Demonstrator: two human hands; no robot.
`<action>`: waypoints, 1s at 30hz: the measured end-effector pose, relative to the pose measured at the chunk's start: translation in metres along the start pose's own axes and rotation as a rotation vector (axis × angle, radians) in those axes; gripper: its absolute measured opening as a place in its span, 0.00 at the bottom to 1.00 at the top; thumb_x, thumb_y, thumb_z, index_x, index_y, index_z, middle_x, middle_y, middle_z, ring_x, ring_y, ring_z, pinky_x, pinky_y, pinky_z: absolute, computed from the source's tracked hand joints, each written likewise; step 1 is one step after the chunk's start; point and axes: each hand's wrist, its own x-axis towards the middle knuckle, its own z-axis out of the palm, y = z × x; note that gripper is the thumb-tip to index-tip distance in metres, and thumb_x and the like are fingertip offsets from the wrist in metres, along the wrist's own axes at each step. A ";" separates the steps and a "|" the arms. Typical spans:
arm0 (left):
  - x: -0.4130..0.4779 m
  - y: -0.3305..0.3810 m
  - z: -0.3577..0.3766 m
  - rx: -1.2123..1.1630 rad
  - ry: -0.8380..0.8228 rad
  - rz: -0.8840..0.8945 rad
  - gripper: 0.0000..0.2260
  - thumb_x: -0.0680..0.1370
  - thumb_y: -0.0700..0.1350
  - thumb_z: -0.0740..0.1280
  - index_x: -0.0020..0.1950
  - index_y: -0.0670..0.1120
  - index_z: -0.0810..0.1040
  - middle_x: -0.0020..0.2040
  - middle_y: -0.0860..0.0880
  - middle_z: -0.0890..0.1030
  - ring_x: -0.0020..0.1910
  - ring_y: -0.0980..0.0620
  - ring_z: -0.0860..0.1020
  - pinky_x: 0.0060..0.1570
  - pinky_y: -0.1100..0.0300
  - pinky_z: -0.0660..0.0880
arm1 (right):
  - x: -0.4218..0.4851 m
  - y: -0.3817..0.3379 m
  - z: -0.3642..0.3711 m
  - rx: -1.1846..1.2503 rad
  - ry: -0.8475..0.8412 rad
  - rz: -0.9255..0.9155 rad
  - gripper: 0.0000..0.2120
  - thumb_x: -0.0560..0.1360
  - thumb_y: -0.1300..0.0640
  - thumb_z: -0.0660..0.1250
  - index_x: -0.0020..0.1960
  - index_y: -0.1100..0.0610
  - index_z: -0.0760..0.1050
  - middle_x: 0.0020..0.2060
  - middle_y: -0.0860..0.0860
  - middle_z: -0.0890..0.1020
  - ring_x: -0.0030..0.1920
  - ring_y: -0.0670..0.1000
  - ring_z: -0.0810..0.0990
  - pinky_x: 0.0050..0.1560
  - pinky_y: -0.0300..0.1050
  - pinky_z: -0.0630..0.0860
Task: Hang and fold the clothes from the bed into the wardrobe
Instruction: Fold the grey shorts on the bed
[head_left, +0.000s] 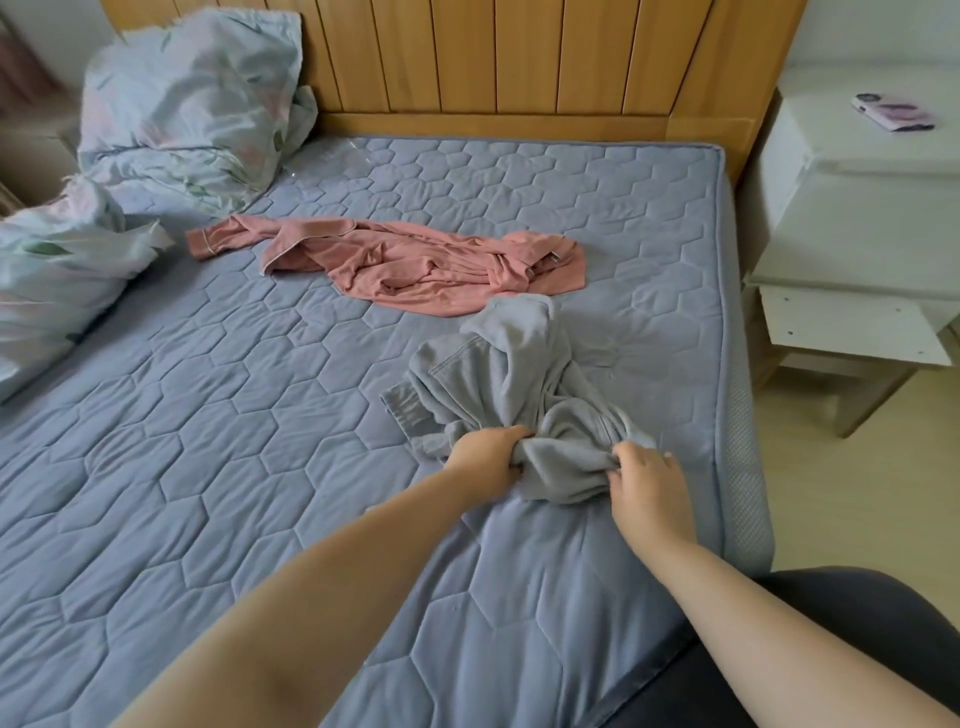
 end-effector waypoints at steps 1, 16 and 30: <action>0.004 0.012 -0.006 -0.050 0.010 -0.013 0.16 0.72 0.42 0.66 0.60 0.50 0.76 0.52 0.47 0.81 0.53 0.44 0.77 0.49 0.53 0.74 | 0.004 0.001 -0.008 0.058 0.079 0.035 0.02 0.76 0.63 0.64 0.46 0.62 0.73 0.41 0.57 0.79 0.44 0.60 0.77 0.51 0.55 0.71; 0.039 0.025 -0.054 0.074 0.088 0.045 0.39 0.74 0.57 0.68 0.78 0.54 0.50 0.78 0.47 0.51 0.76 0.45 0.49 0.73 0.44 0.53 | 0.059 0.047 -0.087 0.406 0.467 0.405 0.17 0.78 0.67 0.57 0.66 0.63 0.70 0.64 0.59 0.73 0.65 0.58 0.70 0.64 0.49 0.66; 0.029 -0.017 0.041 0.630 0.089 0.205 0.47 0.71 0.58 0.67 0.75 0.58 0.34 0.78 0.46 0.40 0.76 0.40 0.46 0.67 0.33 0.55 | 0.023 0.056 -0.019 -0.423 -0.623 -0.152 0.32 0.77 0.53 0.63 0.77 0.51 0.53 0.78 0.49 0.43 0.77 0.52 0.42 0.72 0.65 0.50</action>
